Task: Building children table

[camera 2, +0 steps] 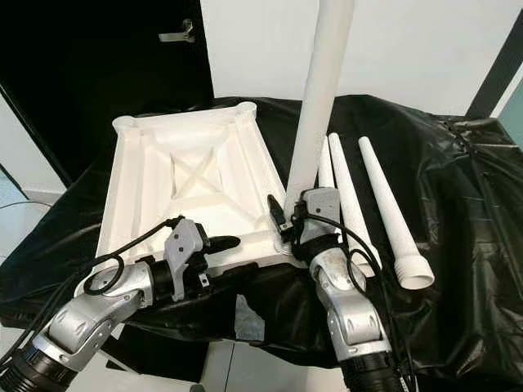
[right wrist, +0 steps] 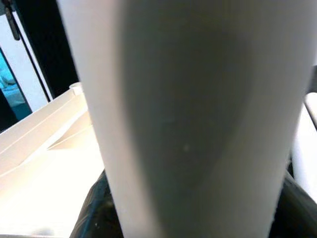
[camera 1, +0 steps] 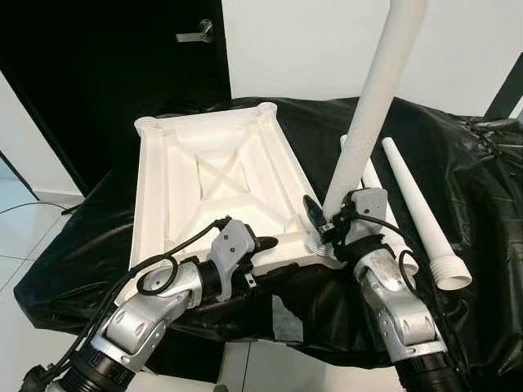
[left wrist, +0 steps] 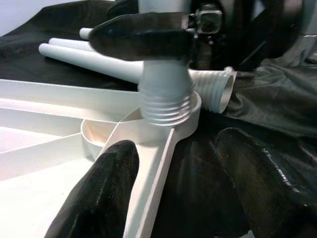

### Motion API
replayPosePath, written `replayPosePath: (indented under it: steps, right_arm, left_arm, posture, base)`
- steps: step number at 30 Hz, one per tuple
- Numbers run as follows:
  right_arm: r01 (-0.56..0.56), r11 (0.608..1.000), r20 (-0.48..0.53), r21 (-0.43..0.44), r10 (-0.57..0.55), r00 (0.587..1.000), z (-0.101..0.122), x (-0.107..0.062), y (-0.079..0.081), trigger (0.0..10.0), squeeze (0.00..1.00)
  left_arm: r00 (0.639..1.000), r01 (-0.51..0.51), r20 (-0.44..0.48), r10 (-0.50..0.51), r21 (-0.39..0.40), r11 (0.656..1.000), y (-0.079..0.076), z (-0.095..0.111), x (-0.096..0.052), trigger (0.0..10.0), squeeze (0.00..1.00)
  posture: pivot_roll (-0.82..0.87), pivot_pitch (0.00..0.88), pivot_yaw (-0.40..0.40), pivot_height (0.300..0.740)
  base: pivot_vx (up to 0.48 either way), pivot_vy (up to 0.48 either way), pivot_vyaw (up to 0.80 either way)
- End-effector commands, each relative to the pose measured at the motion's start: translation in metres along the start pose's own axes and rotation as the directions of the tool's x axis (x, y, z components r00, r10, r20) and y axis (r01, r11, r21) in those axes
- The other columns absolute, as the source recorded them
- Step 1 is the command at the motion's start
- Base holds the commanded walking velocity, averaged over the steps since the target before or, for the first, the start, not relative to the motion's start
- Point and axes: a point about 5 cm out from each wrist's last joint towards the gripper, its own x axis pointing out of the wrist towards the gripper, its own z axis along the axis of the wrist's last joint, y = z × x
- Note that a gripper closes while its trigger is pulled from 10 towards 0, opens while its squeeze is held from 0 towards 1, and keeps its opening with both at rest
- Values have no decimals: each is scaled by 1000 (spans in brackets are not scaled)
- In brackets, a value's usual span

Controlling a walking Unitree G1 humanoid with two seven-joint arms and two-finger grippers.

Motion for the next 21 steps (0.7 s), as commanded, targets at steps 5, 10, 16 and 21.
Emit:
replayPosePath:
  steps: [5, 10, 16, 21]
  right_arm:
    - [148, 984, -100, 99, -139, 985, -21, -5, -22, 10000, 0]
    - [205, 973, -114, 110, -192, 975, -20, -3, -34, 10000, 0]
    - [173, 981, -129, 87, -161, 978, -24, -4, -32, 10000, 0]
    - [70, 998, -117, -2, -69, 991, -23, 0, -22, 10000, 0]
  left_arm:
    - [1000, 27, -13, -27, 12, 1000, 3, 2, -1, 10000, 0]
    - [1000, 27, -13, -27, 17, 999, 5, 3, 0, 10000, 0]
    - [1000, 23, -16, -23, 17, 1000, 5, 3, 0, 10000, 0]
    - [1000, 14, -15, -14, 18, 1000, 6, 4, 1, 10000, 0]
  posture:
    - [32, 0, 38, 740]
    - [31, 0, 39, 740]
    - [36, 0, 36, 740]
    - [37, 0, 37, 740]
  base:
    - [0, 0, 0]
    - [0, 0, 0]
    - [0, 0, 0]
    - [0, 0, 0]
